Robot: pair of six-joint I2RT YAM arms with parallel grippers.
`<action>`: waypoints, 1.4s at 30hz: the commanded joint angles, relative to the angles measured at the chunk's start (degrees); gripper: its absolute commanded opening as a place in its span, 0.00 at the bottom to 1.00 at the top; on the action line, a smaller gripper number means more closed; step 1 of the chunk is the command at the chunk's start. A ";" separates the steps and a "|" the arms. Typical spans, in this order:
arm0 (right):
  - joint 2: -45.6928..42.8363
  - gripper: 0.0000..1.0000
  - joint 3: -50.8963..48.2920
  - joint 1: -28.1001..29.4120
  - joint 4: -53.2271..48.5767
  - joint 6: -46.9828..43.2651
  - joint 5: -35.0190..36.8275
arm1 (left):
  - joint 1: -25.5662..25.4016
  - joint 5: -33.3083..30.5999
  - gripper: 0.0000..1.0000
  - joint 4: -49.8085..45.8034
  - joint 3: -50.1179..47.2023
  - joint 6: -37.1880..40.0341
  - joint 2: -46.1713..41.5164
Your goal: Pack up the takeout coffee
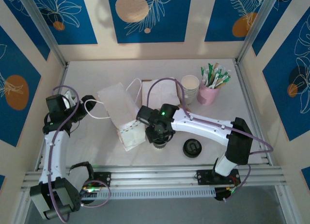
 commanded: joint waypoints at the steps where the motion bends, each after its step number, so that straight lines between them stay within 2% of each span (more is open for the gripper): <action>1: 0.58 0.73 0.53 0.46 -2.92 0.62 0.51 | -0.35 -0.26 0.77 -0.71 -0.40 0.86 -0.45; 12: 2.31 0.73 1.21 0.63 -5.87 2.32 1.83 | -0.41 -0.32 0.77 -0.70 -0.38 0.82 -0.41; 24: 1.14 0.72 -6.56 -0.91 -2.34 5.32 -3.34 | -0.35 -0.25 0.77 -0.58 -0.45 0.76 -0.42; 36: 1.34 0.69 -13.45 0.09 0.75 9.13 -6.47 | -0.35 -0.41 0.77 -0.63 -0.49 0.76 -0.45; 42: 1.46 0.68 -17.76 0.46 5.33 10.98 -10.87 | -0.35 -0.36 0.77 -0.62 -0.49 0.72 -0.31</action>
